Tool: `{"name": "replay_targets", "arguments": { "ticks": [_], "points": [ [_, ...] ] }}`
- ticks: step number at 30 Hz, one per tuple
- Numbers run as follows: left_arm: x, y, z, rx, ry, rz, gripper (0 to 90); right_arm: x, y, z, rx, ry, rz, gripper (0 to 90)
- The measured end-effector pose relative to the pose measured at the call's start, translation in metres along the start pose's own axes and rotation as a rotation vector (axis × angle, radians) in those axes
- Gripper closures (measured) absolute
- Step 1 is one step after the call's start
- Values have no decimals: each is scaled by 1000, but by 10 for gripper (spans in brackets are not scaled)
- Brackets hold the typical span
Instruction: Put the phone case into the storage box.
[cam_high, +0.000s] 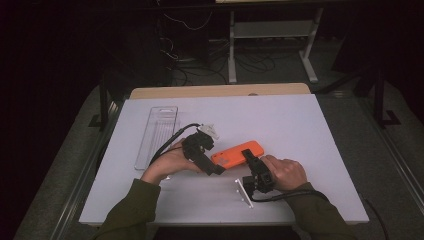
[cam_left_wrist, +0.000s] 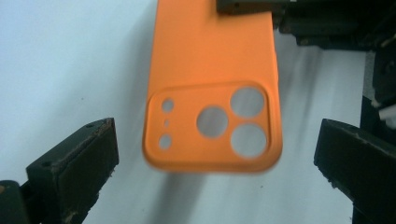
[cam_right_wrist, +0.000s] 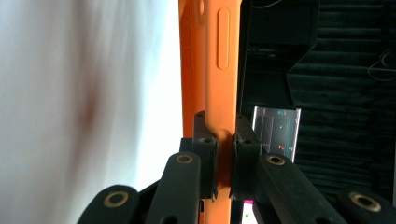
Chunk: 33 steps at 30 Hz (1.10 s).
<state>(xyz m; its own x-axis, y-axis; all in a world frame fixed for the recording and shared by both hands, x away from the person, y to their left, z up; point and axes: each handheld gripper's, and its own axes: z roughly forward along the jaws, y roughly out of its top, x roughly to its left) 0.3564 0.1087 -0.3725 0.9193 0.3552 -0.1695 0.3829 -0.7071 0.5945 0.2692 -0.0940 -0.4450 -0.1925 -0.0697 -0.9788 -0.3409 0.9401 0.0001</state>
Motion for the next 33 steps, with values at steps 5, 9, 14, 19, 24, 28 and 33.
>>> {"name": "replay_targets", "arguments": {
  "ticks": [5, 9, 14, 19, 24, 28, 33],
  "points": [
    [-1, -4, -1, -3, 18, 6, 0, 0, -10, -2, 18, -4, 2, 814],
    [-2, -7, -2, -26, 39, 2, 0, -2, -19, -5, 36, 12, 3, 813],
    [-4, -15, -5, -64, 67, -7, 0, -4, -26, -6, 51, 39, 29, 812],
    [-5, -22, -4, -92, 103, -2, 0, -5, -31, -4, 60, 52, 67, 811],
    [-7, -28, 0, -107, 137, -5, 0, -8, -34, -3, 69, 65, 102, 811],
    [-9, -32, 3, -109, 147, -18, 0, -10, -36, -2, 70, 66, 127, 811],
    [-11, -40, 7, -123, 162, -28, 0, -11, -38, -2, 72, 79, 181, 809]
  ]
}}
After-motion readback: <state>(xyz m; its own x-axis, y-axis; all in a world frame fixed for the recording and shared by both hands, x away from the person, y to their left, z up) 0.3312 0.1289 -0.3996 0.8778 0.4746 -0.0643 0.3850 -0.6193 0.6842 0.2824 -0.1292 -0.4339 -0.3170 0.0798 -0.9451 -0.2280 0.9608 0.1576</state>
